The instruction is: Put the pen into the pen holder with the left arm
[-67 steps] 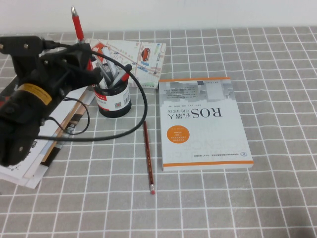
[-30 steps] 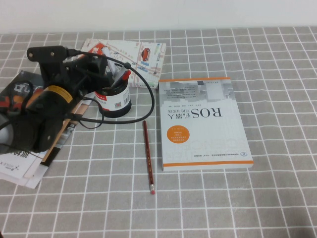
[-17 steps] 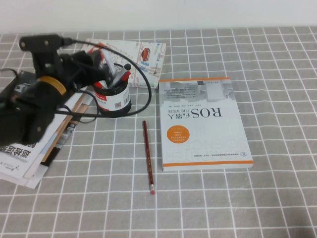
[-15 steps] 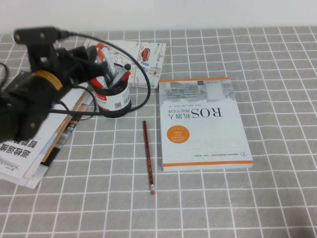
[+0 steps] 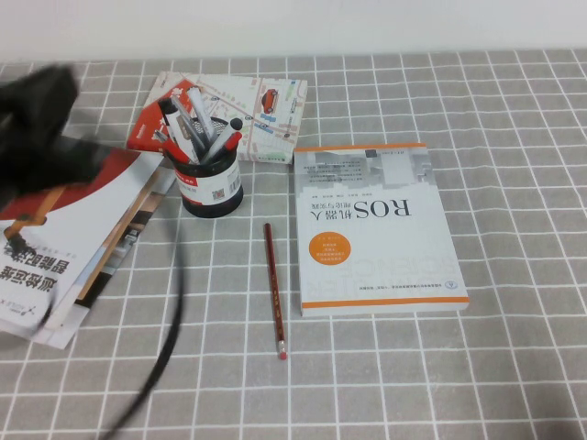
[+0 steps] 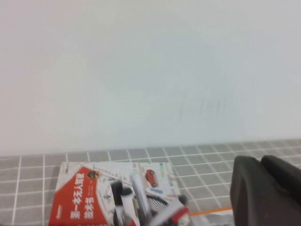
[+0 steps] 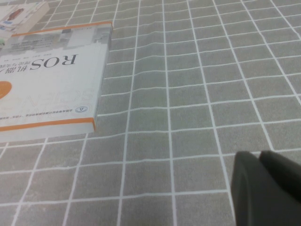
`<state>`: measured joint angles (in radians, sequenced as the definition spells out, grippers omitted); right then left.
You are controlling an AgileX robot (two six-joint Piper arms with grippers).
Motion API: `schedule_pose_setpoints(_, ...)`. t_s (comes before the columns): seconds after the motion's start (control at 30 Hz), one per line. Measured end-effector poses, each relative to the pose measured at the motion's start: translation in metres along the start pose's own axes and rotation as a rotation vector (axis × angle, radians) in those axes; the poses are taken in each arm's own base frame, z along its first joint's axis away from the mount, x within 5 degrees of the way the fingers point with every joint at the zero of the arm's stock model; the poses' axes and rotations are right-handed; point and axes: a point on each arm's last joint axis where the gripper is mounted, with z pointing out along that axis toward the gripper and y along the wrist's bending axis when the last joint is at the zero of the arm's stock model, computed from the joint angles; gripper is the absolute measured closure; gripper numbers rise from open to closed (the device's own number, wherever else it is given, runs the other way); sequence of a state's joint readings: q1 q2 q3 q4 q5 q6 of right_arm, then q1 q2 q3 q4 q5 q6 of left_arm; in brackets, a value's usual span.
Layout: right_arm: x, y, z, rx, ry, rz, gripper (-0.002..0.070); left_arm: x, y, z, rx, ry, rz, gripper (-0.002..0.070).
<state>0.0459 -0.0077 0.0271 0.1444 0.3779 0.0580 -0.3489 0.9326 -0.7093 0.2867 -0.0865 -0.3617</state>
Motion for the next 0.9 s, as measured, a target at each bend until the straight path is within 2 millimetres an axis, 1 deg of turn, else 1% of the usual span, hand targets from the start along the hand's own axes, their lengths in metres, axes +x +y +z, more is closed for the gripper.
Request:
schedule_pose_setpoints(0.07,0.0,0.0,0.0,0.0,0.0,0.0,0.069,0.008,0.0,-0.029,0.002,-0.032,-0.024,0.0675)
schedule_pose_setpoints(0.13,0.0,0.0,0.0,0.0,0.0,0.0,0.069,0.021,0.001,-0.054,0.0,-0.054,-0.038,0.0675)
schedule_pose_setpoints(0.23,0.0,0.0,0.0,0.0,0.0,0.0,0.069,0.044,0.002,-0.084,-0.007,-0.065,-0.044,0.0675)
schedule_pose_setpoints(0.33,0.0,0.0,0.0,0.0,0.0,0.0,0.069,0.07,0.005,-0.102,-0.025,-0.035,-0.045,0.0675)
schedule_pose_setpoints(0.4,0.0,0.0,0.0,0.0,0.0,0.0,0.069,0.086,0.007,-0.111,-0.038,-0.009,-0.045,0.0675)
schedule_pose_setpoints(0.53,0.0,0.0,0.0,0.0,0.0,0.0,0.069,0.108,0.011,-0.12,-0.068,0.05,-0.048,0.0675)
schedule_pose_setpoints(0.7,0.0,0.0,0.0,0.0,0.0,0.0,0.069,0.127,0.013,-0.127,-0.078,0.07,-0.054,0.0675)
schedule_pose_setpoints(0.8,0.0,0.0,0.0,0.0,0.0,0.0,0.069,0.139,0.013,-0.131,-0.068,0.046,-0.051,0.0675)
schedule_pose_setpoints(0.9,0.0,0.0,0.0,0.0,0.0,0.0,0.069,0.15,0.015,-0.137,-0.095,0.007,-0.041,0.0675)
